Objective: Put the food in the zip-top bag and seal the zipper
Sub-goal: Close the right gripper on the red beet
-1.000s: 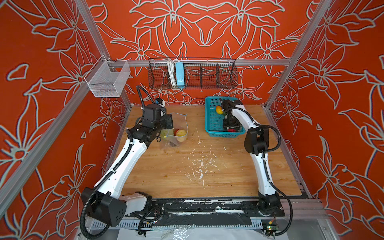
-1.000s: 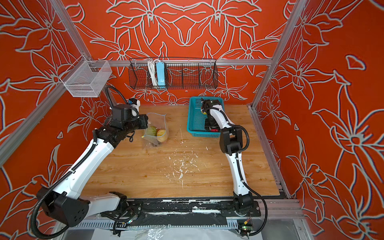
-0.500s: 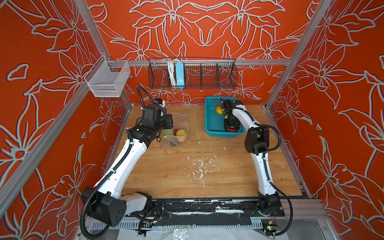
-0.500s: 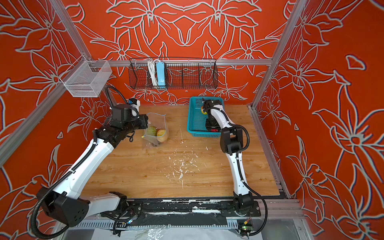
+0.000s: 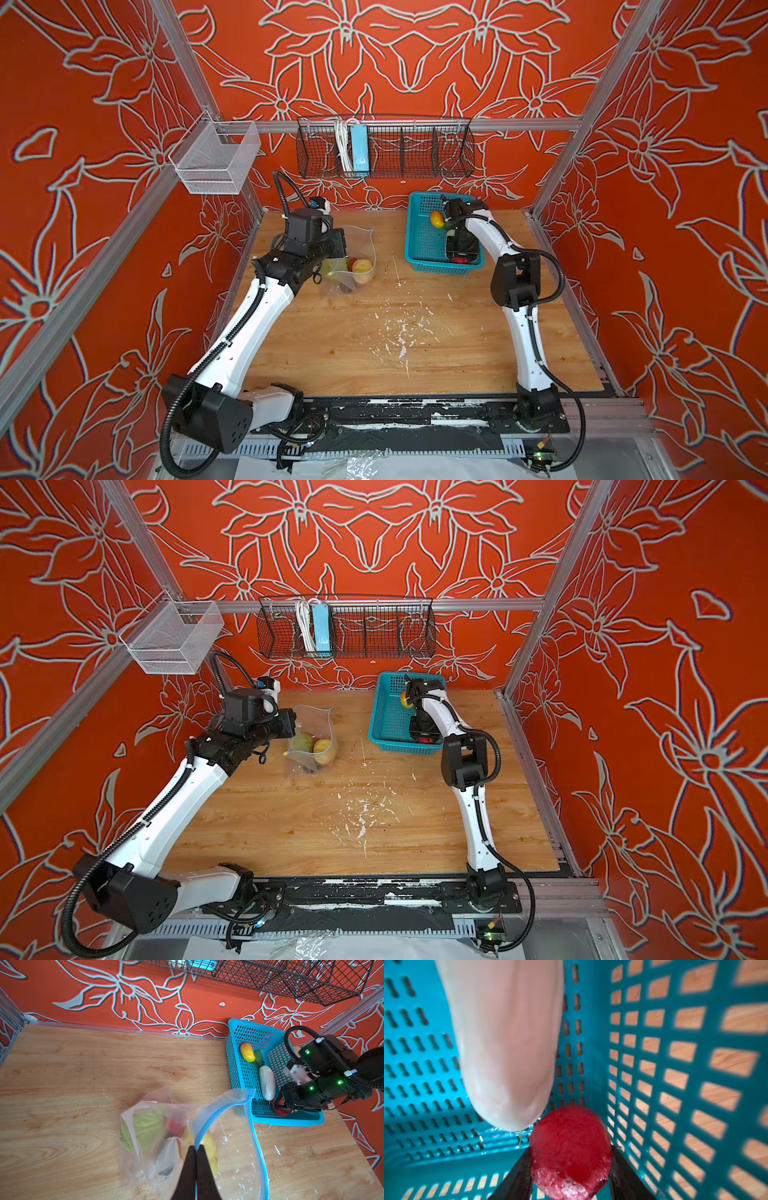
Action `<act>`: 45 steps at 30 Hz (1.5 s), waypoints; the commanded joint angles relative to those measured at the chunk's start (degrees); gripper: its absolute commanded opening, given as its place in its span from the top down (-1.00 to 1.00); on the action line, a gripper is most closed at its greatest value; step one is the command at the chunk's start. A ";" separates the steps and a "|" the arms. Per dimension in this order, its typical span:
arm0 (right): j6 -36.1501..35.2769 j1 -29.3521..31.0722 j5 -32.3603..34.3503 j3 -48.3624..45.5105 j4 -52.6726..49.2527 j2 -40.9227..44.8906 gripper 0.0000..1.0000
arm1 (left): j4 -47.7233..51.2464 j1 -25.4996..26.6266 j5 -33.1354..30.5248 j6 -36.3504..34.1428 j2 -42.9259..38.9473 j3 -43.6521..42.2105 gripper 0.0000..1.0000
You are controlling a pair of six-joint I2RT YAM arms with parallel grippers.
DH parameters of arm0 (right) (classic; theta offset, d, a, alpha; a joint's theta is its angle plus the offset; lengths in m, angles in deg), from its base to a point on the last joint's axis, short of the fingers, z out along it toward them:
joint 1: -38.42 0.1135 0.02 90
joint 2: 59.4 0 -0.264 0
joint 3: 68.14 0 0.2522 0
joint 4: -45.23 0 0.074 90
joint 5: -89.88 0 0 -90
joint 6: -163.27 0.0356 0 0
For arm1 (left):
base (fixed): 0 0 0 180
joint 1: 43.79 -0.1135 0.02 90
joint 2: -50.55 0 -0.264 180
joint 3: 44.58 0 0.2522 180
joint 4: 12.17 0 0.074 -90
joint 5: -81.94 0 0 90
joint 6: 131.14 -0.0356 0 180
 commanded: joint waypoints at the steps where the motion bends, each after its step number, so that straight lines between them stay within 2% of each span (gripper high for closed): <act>1: 1.47 0.02 -1.46 -0.67 0.65 3.88 0.13 | -0.61 -0.25 0.12 -0.16 -0.74 -0.17 1.00; 16: 2.04 0.00 -2.43 -2.64 1.72 7.45 0.14 | -0.79 -0.24 0.64 0.10 -0.66 -0.17 1.00; 45: 5.24 0.00 -8.41 -14.49 12.98 16.17 0.15 | -1.03 -0.25 0.35 -0.06 -1.45 -0.51 1.00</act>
